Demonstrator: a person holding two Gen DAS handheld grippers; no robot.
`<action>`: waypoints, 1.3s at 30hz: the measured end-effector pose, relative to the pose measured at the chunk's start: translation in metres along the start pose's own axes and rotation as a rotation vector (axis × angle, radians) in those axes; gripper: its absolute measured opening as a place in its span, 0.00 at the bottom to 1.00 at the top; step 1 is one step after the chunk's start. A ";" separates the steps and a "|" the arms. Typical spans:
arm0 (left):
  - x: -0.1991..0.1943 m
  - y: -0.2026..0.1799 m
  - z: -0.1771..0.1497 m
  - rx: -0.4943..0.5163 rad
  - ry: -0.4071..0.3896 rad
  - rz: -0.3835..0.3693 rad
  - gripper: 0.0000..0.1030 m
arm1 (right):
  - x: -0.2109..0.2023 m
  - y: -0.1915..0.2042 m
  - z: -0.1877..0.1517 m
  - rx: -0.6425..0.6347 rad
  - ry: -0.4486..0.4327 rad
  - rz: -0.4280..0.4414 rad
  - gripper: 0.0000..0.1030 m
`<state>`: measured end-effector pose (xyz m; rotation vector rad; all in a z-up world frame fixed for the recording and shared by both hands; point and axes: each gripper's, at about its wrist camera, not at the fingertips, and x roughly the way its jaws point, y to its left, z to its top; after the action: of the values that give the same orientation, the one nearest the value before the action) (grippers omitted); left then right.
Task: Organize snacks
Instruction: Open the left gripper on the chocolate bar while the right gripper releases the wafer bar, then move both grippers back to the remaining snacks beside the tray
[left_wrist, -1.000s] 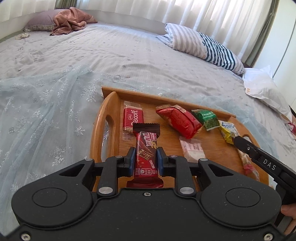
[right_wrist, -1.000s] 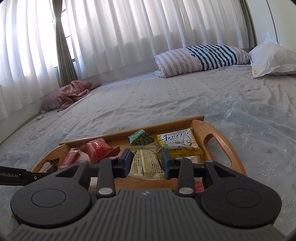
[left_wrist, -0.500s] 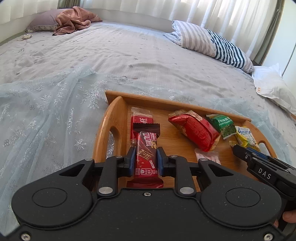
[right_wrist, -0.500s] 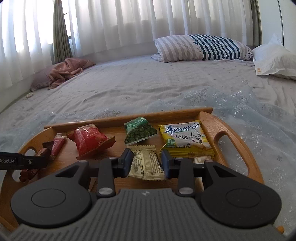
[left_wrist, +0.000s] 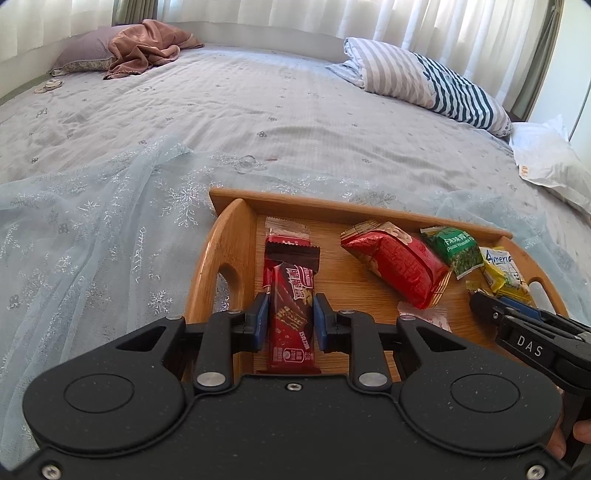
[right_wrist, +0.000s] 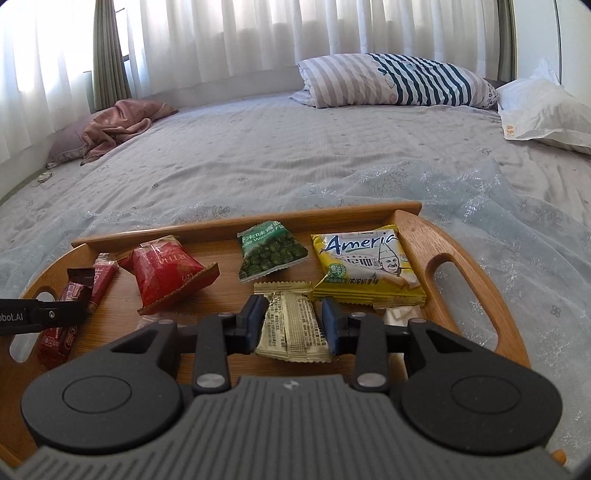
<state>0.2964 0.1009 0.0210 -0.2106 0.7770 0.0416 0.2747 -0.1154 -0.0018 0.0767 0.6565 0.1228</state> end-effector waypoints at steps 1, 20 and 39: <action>0.000 0.000 0.000 0.000 -0.001 -0.002 0.28 | 0.000 0.000 0.000 0.002 -0.001 0.000 0.40; -0.063 -0.019 -0.018 0.066 -0.051 -0.066 0.77 | -0.050 -0.011 -0.016 -0.042 -0.045 0.092 0.63; -0.131 -0.051 -0.102 0.228 -0.052 -0.162 0.85 | -0.130 -0.018 -0.076 -0.145 -0.140 0.164 0.70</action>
<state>0.1386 0.0354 0.0511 -0.0555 0.7045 -0.1934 0.1275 -0.1485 0.0144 -0.0007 0.4998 0.3204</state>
